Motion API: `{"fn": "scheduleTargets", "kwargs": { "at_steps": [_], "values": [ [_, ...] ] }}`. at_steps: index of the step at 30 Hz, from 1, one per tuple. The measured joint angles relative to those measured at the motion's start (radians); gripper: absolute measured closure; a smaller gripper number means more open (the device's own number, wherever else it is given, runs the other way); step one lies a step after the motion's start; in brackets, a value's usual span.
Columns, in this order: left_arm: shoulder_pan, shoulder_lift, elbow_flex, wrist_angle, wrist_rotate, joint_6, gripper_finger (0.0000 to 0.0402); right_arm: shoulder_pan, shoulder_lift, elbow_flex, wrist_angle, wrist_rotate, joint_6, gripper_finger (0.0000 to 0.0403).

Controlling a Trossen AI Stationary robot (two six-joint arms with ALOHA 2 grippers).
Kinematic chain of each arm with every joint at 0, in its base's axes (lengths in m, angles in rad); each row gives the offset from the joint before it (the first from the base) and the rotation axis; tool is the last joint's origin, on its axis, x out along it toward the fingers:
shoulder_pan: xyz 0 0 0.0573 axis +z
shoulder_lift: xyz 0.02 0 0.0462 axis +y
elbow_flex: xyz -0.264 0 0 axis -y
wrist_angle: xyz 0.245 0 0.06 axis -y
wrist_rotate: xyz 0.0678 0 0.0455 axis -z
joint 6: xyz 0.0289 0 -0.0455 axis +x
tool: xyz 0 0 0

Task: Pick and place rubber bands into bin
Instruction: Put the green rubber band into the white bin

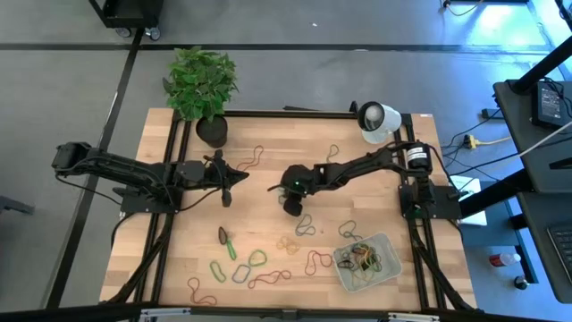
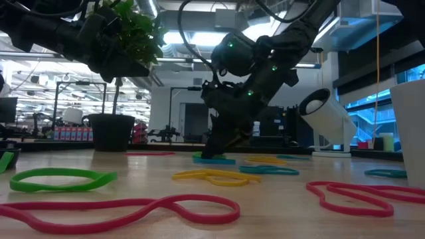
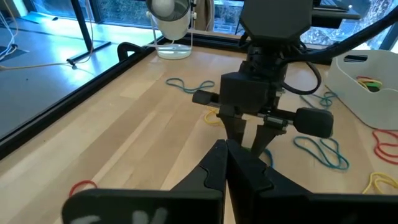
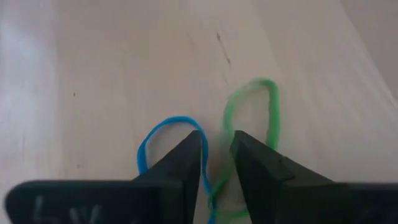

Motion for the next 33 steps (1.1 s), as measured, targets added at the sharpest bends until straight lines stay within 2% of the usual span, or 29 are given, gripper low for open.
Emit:
{"fn": "scheduleTargets", "kwargs": {
  "at_steps": [12, 15, 22, 27, 33],
  "values": [
    [0.0, 0.0, 0.0, 0.0, 0.0, 0.0, 0.0396, -0.069, 0.004, -0.003, 0.046, -0.09, 0.003, 0.0394],
    [0.0, 0.0, 0.0, 0.0, 0.0, 0.0, 0.0399, -0.08, 0.005, -0.003, 0.053, -0.132, 0.007, 0.0393],
    [0.0, 0.0, 0.0, -0.001, 0.0, 0.0, 0.0397, -0.079, 0.004, -0.003, 0.046, -0.138, 0.007, 0.0399],
    [0.0, 0.0, 0.0, -0.006, 0.0, 0.0, 0.0399, -0.079, -0.046, -0.003, -0.082, -0.137, 0.009, 0.0401],
    [0.0, 0.0, 0.0, -0.015, 0.0, 0.0, 0.0397, -0.027, -0.184, -0.005, -0.393, -0.137, 0.016, 0.0401]
  ]
}}
